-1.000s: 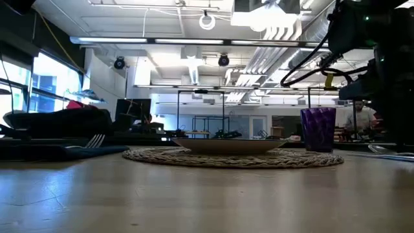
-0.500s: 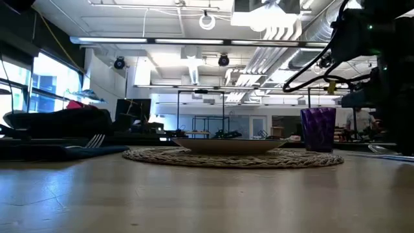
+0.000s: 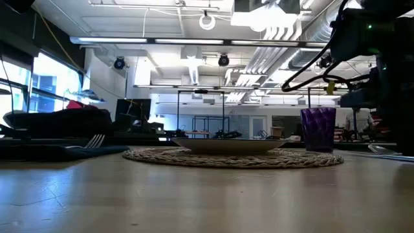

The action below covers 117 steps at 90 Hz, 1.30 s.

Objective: Set table place
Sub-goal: Put the table knife to the left of the silver spoon

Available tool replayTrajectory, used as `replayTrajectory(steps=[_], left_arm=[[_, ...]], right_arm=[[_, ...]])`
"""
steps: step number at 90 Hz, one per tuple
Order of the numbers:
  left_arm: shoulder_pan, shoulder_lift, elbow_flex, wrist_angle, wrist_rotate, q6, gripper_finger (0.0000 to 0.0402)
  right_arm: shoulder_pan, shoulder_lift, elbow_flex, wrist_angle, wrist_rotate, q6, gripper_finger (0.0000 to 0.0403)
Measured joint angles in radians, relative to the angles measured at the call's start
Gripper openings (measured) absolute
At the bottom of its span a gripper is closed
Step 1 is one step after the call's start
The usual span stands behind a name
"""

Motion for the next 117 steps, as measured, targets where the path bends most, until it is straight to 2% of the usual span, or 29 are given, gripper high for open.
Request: replayTrajectory(steps=[33, 49, 77, 117], left_arm=[[0.000, 0.000, 0.000, 0.000, 0.000, 0.000, 0.0129], [0.000, 0.000, 0.000, 0.000, -0.006, 0.001, 0.0129], [0.000, 0.000, 0.000, 0.000, -0.006, 0.000, 0.0129], [-0.002, 0.000, 0.000, 0.000, -0.007, 0.001, 0.0129]], right_arm=[[-0.001, -0.019, 0.000, -0.038, 0.033, -0.015, 0.0000], [-0.001, -0.043, 0.001, -0.138, 0.034, 0.009, 0.0000], [-0.001, 0.012, 0.001, -0.095, 0.112, -0.001, 0.0000], [-0.001, 0.080, 0.001, -0.051, 0.113, -0.039, 0.0000]])
